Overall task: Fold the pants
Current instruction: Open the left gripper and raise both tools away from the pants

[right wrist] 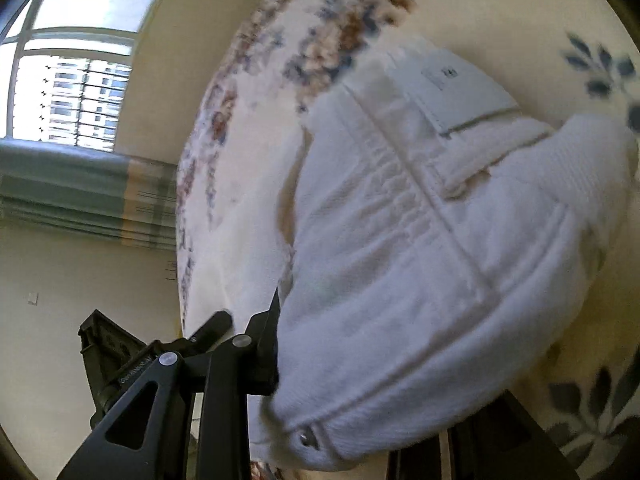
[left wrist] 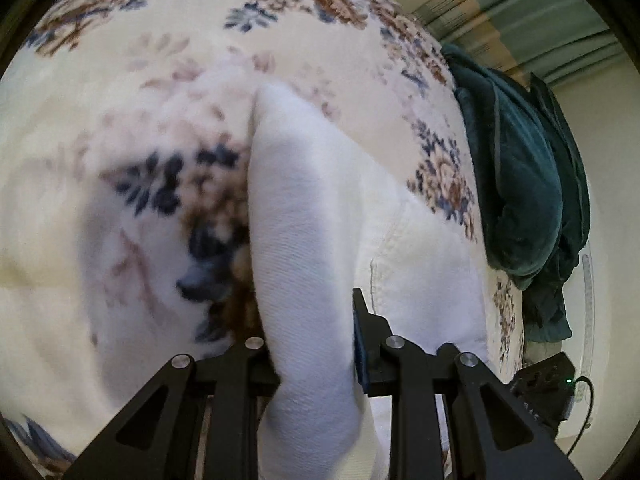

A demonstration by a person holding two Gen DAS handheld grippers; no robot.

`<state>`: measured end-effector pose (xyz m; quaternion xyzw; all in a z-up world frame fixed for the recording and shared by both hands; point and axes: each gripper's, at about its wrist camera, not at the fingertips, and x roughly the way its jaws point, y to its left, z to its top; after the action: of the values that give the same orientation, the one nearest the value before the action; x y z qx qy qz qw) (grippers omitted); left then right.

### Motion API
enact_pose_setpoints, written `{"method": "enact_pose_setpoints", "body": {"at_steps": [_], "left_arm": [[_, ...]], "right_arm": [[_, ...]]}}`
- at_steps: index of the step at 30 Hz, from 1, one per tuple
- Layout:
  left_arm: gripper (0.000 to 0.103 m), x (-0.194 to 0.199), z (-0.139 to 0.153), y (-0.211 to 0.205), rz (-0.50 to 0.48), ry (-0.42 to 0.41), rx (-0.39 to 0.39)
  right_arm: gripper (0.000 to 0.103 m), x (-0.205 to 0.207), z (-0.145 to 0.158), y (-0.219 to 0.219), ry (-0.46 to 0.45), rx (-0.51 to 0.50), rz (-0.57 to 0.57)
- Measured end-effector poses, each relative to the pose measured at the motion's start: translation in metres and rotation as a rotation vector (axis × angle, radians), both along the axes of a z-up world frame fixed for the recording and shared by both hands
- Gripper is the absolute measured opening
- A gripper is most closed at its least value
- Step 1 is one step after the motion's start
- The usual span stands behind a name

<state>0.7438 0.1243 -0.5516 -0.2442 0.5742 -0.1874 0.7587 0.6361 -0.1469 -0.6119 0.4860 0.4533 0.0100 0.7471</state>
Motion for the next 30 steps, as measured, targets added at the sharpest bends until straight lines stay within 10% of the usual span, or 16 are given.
{"method": "enact_pose_setpoints", "body": {"at_steps": [4,10,13,20,30], "left_arm": [[0.036,-0.012,0.002,-0.001,0.002,0.037,0.080],[0.051,-0.045,0.027,-0.004,0.019,0.014,0.333],[0.079,-0.067,0.042,-0.001,0.040,-0.005,0.388],[0.090,-0.106,0.081,-0.012,0.034,-0.054,0.492],[0.090,-0.153,0.163,-0.039,0.030,-0.160,0.545]], "right_arm": [[0.055,-0.003,-0.012,-0.004,0.077,0.015,0.037],[0.091,-0.004,0.010,0.003,0.152,-0.231,0.212],[0.094,-0.010,0.038,0.007,0.172,-0.435,0.267],[0.103,-0.021,0.116,0.012,0.167,-0.873,0.293],[0.103,-0.070,0.219,-0.008,0.102,-0.906,0.277]]}}
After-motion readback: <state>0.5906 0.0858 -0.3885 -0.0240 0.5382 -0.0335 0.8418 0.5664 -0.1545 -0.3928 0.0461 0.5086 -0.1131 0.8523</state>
